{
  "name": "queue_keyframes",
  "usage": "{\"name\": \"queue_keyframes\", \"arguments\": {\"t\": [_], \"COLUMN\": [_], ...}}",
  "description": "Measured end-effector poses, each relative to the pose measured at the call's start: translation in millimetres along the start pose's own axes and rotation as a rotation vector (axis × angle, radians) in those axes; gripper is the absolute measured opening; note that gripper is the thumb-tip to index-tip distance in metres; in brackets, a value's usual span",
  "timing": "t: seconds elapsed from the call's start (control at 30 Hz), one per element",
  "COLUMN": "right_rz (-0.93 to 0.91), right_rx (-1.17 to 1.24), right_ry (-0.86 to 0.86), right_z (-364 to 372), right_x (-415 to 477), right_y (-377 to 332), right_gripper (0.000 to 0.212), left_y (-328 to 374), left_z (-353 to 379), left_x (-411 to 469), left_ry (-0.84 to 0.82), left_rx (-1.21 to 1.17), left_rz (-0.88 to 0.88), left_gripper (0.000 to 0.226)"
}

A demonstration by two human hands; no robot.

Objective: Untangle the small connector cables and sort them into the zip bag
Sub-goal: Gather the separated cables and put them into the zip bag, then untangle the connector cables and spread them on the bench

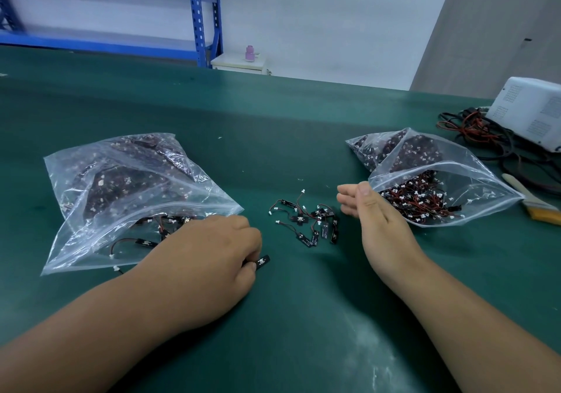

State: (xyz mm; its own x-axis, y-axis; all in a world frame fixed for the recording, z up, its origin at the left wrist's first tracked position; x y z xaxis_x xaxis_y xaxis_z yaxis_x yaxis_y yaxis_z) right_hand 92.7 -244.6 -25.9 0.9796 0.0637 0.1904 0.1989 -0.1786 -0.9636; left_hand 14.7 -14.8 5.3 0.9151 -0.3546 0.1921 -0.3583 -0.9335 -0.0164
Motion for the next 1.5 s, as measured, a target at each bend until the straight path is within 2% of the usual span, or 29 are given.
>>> {"name": "queue_keyframes", "arguments": {"t": [0.1, 0.17, 0.33, 0.4, 0.43, 0.5, 0.57, 0.63, 0.7, 0.87, 1.0, 1.07, 1.23, 1.3, 1.33, 1.43, 1.5], "right_rz": [0.002, 0.003, -0.041, -0.098, -0.125, -0.164, -0.212, -0.260, -0.301, -0.336, -0.335, -0.482, -0.962, -1.048, -1.018, -0.747, -0.701], "right_rx": [0.011, -0.059, -0.571, -0.780, -0.864, -0.952, -0.945, -0.916, -0.948, -1.097, -1.187, -1.263, -1.261, -1.257, -1.257, -1.116, -0.957], "right_ry": [-0.067, -0.156, -0.361, -0.406, -0.404, -0.361, -0.300, -0.259, -0.255, -0.217, -0.225, -0.189, 0.119, 0.178, 0.183, 0.263, 0.314], "right_z": [2.0, 4.9, 32.0, 47.6, 55.6, 69.4, 80.2, 86.1, 85.6, 62.7, 40.4, 27.6, -30.4, -56.8, -67.9, -88.4, -94.6], "right_x": [0.8, 2.0, 9.1, 11.5, 13.5, 20.4, 28.5, 34.3, 33.9, 22.7, 5.8, -3.6, 2.8, 18.7, 27.2, 39.7, 37.1], "right_y": [-0.4, -1.8, -8.7, -8.1, -7.0, -5.3, -7.2, -9.6, -11.3, -9.4, -14.7, -24.1, -53.4, -59.1, -59.7, -52.5, -48.4], "right_gripper": [0.056, 0.070, 0.106, 0.108, 0.103, 0.078, 0.045, 0.026, 0.027, 0.045, 0.045, 0.042, 0.034, 0.035, 0.034, 0.023, 0.012], "left_y": [-0.4, -0.7, -1.8, -1.6, -1.8, -1.7, -1.8, -2.6, -3.4, -4.5, -3.8, -3.3, -4.5, -4.2, -4.2, -4.4, -4.7], "left_z": [1.4, 2.1, 3.9, 4.2, 4.3, 4.2, 4.3, 4.4, 4.5, 4.7, 5.0, 5.6, 5.5, 5.5, 5.4, 5.5, 6.2], "left_x": [-0.2, -0.2, 1.1, 1.2, 1.2, 1.0, 1.0, 1.2, 1.4, 2.0, 1.9, 2.0, 0.9, 1.2, 1.0, 1.5, 1.5], "left_ry": [0.000, -0.001, 0.003, 0.007, 0.011, 0.019, 0.018, 0.016, 0.016, 0.017, 0.020, 0.022, 0.031, 0.030, 0.028, 0.021, 0.018], "left_rx": [0.015, 0.017, 0.037, 0.038, 0.033, 0.031, 0.029, 0.024, 0.009, 0.010, -0.016, -0.016, -0.014, -0.005, -0.005, -0.008, -0.001], "left_rz": [0.009, 0.012, 0.023, 0.028, 0.029, 0.036, 0.043, 0.048, 0.050, 0.061, 0.061, 0.065, 0.063, 0.066, 0.066, 0.064, 0.060], "left_gripper": [0.008, 0.009, 0.011, 0.010, 0.010, 0.009, 0.008, 0.007, 0.008, 0.009, 0.007, 0.007, 0.008, 0.008, 0.008, 0.008, 0.009]}}
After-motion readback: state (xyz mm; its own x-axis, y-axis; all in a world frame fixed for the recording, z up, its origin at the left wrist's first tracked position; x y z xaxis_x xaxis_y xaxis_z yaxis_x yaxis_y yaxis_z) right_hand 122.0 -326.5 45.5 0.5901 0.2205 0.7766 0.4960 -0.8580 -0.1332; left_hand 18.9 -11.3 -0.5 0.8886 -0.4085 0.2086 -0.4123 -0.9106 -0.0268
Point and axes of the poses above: each hand's wrist, its own x-axis towards the middle knuckle, its own z-axis out of the palm, y = z × x, the point moved 3 cm from there along x, towards the middle knuckle, and after that the axes turned 8 degrees about x, right-handed, at the moved point
